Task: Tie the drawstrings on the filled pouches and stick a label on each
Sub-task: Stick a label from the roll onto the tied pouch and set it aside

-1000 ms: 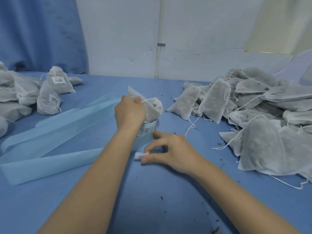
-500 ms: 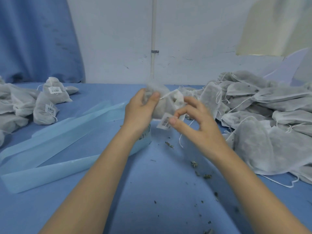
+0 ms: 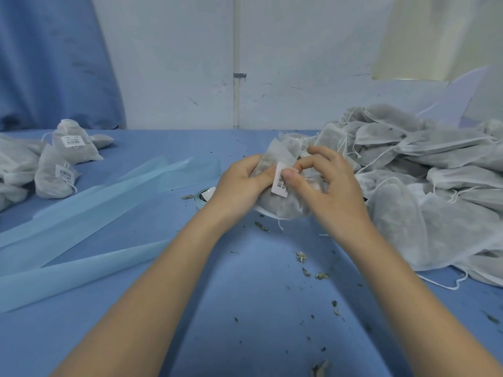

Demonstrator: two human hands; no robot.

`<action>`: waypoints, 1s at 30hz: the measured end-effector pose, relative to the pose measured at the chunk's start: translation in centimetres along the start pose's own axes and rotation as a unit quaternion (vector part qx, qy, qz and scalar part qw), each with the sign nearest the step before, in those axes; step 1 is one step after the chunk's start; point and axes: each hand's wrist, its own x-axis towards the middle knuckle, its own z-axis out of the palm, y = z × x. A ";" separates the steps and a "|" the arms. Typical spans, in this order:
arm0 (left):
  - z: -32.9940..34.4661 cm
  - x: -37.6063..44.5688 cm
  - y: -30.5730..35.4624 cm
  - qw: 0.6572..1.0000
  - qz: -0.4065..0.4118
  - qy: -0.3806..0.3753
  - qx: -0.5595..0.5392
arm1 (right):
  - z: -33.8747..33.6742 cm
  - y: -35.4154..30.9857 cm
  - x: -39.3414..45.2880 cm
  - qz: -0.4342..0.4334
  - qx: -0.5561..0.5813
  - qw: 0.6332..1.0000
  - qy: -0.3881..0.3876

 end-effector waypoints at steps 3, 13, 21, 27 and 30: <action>0.2 0.1 -0.2 0.999 -0.018 -0.003 -0.026 | 0.3 -0.1 0.0 -0.014 0.020 0.999 0.029; 0.6 -0.4 -0.3 0.994 -0.031 -0.095 -0.052 | -0.4 0.5 0.2 0.142 0.249 0.958 0.027; 0.9 -0.4 0.1 0.992 -0.011 -0.116 -0.047 | 0.6 0.7 0.3 0.073 0.159 0.974 0.146; 0.5 0.1 0.1 0.991 -0.053 0.037 -0.121 | 0.8 0.8 -0.5 0.159 0.299 0.941 -0.002; 0.3 0.3 0.1 0.983 -0.068 0.073 -0.154 | 1.7 0.5 -0.3 0.187 0.349 0.918 0.018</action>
